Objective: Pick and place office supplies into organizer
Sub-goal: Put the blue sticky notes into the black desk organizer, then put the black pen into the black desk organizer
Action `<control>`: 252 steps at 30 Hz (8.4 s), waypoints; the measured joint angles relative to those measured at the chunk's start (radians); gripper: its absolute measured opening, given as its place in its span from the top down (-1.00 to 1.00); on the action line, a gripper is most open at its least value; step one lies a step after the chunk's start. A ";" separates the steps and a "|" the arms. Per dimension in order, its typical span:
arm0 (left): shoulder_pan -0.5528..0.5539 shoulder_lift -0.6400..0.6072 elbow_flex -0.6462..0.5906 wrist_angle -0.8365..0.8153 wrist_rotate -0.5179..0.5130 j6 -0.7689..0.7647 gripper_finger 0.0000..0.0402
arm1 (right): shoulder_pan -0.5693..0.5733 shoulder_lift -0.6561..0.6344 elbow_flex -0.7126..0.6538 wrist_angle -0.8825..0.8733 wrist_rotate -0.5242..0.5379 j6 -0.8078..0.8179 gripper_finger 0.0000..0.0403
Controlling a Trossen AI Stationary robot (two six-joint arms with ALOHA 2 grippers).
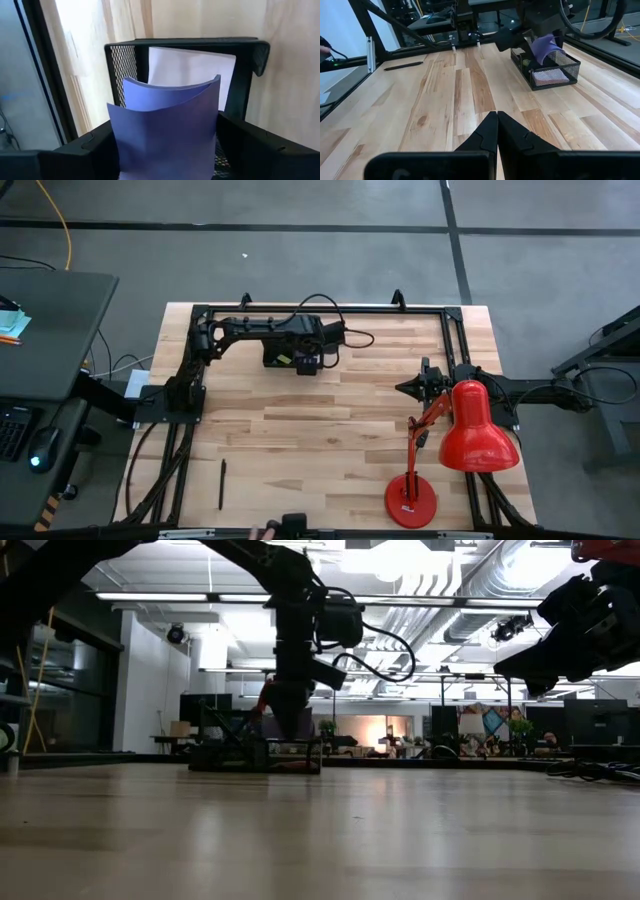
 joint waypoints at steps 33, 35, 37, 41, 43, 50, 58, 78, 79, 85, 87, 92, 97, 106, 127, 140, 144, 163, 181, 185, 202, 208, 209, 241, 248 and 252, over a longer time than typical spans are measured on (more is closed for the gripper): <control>-0.092 -0.019 0.057 -0.103 0.026 -0.040 -0.81 | 0.000 0.000 0.000 0.000 0.000 0.000 1.00; -0.125 -0.022 0.087 -0.115 0.023 -0.087 -0.81 | 0.000 0.000 0.000 0.000 0.000 0.000 1.00; -0.162 -0.022 0.109 -0.115 0.018 -0.149 -0.81 | 0.000 0.000 0.000 0.000 0.000 0.000 1.00; -0.241 -0.021 0.140 -0.096 0.016 -0.318 -0.81 | 0.000 0.000 0.000 0.000 0.000 0.000 1.00; -0.283 -0.021 0.141 -0.113 0.017 -0.475 -0.81 | 0.000 0.000 0.000 0.000 0.000 0.000 1.00; -0.446 -0.021 0.114 -0.250 0.032 -0.442 -0.81 | 0.000 0.000 0.000 0.000 0.000 0.000 1.00; -0.571 -0.019 0.031 -0.312 -0.050 -0.288 -0.81 | 0.000 0.000 0.000 0.000 0.000 0.000 1.00; -0.636 -0.068 -0.086 -0.437 0.156 -1.912 -0.81 | 0.000 0.000 0.000 0.000 0.000 0.000 1.00; -0.639 -0.073 -0.085 -0.426 0.181 -1.937 -0.81 | 0.000 -0.001 0.000 0.000 0.000 0.000 1.00; -0.646 -0.128 -0.159 -0.452 0.110 -2.075 -0.81 | 0.000 0.000 0.000 0.000 0.000 0.000 1.00; -0.656 -0.181 -0.226 -0.421 0.143 -2.141 -0.81 | 0.000 -0.001 0.000 0.002 0.000 0.000 1.00; -0.697 -0.323 -0.459 -0.114 0.182 -2.172 -0.81 | 0.000 0.000 0.000 0.001 0.000 0.000 1.00; -0.727 -0.445 -0.685 0.114 0.169 -2.105 -0.81 | 0.000 0.000 0.000 0.000 0.000 0.000 1.00; -0.748 -0.600 -0.915 0.274 0.329 -2.292 -0.81 | 0.000 0.000 0.000 0.000 0.000 0.000 1.00; -0.966 -0.757 -0.914 0.007 0.488 -2.693 -0.81 | 0.000 0.000 0.000 0.000 0.000 0.000 1.00; -1.022 -0.742 -0.915 0.053 0.564 -2.952 -0.81 | 0.000 0.000 0.000 0.000 0.000 0.000 1.00; -1.074 -0.701 -0.915 0.131 0.548 -2.974 -0.81 | 0.000 0.000 0.000 0.000 0.000 0.000 1.00; -1.172 -0.596 -0.914 0.244 0.431 -2.949 -0.81 | 0.000 0.000 0.000 0.000 0.000 0.000 1.00; -1.172 -0.543 -0.915 0.282 0.420 -2.938 -0.81 | 0.000 0.000 0.000 0.000 0.000 0.000 1.00; -1.172 -0.543 -0.917 0.276 0.424 -2.915 -0.81 | 0.000 0.000 0.000 0.002 0.000 0.000 1.00; -1.172 -0.547 -0.944 0.307 0.441 -2.893 -0.81 | 0.000 0.000 0.000 0.000 0.000 0.000 1.00; -1.173 -0.546 -0.946 0.317 0.403 -2.890 -0.81 | 0.000 0.000 0.000 0.000 0.000 0.000 1.00; -1.173 -0.546 -0.946 0.318 0.400 -2.890 -0.81 | 0.000 0.000 0.000 0.000 0.000 0.000 1.00; -1.173 -0.544 -0.948 0.322 0.381 -2.896 -0.81 | 0.000 0.000 0.000 0.000 0.000 0.000 1.00; -1.173 -0.544 -0.948 0.318 0.378 -2.894 -0.81 | 0.000 0.000 0.000 0.000 0.000 0.000 1.00; -1.173 -0.544 -0.948 0.316 0.380 -2.894 -0.81 | 0.000 0.000 0.000 0.000 0.000 0.000 1.00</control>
